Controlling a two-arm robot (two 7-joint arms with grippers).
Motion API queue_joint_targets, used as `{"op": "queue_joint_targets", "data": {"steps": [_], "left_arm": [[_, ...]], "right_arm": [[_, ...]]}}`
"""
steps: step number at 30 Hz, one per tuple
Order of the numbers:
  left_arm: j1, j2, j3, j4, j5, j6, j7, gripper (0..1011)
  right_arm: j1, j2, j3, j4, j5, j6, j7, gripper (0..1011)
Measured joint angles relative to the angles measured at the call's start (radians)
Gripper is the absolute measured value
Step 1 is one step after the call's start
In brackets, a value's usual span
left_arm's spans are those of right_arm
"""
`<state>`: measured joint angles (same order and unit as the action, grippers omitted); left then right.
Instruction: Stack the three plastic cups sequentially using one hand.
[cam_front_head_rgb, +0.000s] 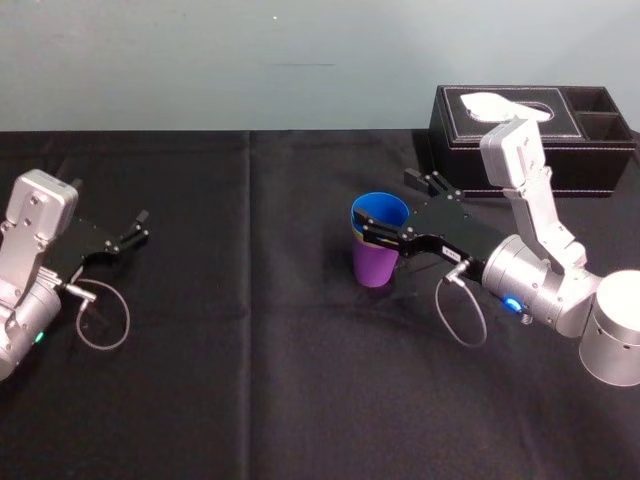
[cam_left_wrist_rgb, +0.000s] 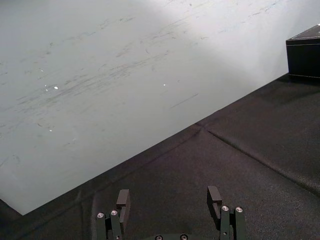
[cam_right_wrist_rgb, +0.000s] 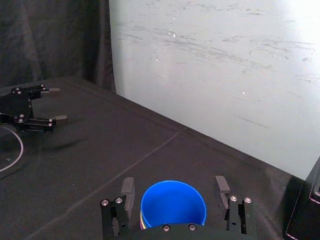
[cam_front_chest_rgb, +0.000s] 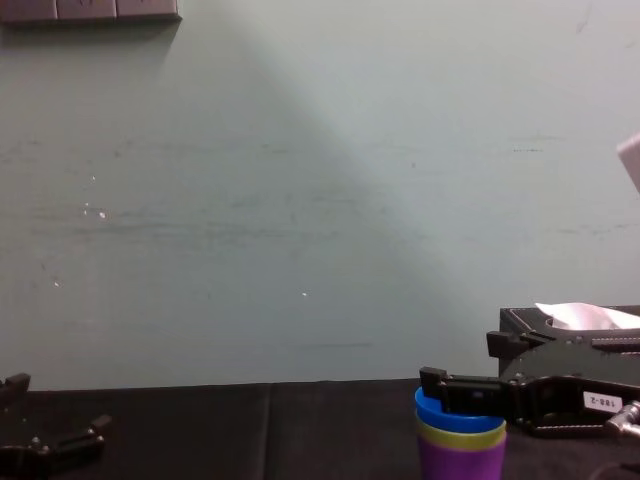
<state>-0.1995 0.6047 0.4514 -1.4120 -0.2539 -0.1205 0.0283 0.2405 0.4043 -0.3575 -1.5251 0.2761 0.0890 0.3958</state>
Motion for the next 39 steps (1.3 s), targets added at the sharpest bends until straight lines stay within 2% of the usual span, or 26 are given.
{"op": "queue_joint_targets", "data": {"steps": [8, 11, 17, 25, 39], "left_arm": [[0.000, 0.000, 0.000, 0.000, 0.000, 0.000, 0.000, 1011], [0.000, 0.000, 0.000, 0.000, 0.000, 0.000, 0.000, 1011], [0.000, 0.000, 0.000, 0.000, 0.000, 0.000, 0.000, 1012], [0.000, 0.000, 0.000, 0.000, 0.000, 0.000, 0.000, 1011], [0.000, 0.000, 0.000, 0.000, 0.000, 0.000, 0.000, 1011]], "right_arm": [[-0.001, 0.000, 0.001, -0.002, -0.001, 0.000, -0.002, 1000], [-0.017, 0.003, 0.010, -0.025, -0.014, -0.010, -0.026, 1000], [-0.074, 0.009, 0.055, -0.077, -0.042, -0.044, -0.083, 1000], [-0.164, 0.012, 0.137, -0.126, -0.064, -0.092, -0.138, 1000], [-0.235, 0.003, 0.223, -0.118, -0.061, -0.110, -0.136, 1000]]}}
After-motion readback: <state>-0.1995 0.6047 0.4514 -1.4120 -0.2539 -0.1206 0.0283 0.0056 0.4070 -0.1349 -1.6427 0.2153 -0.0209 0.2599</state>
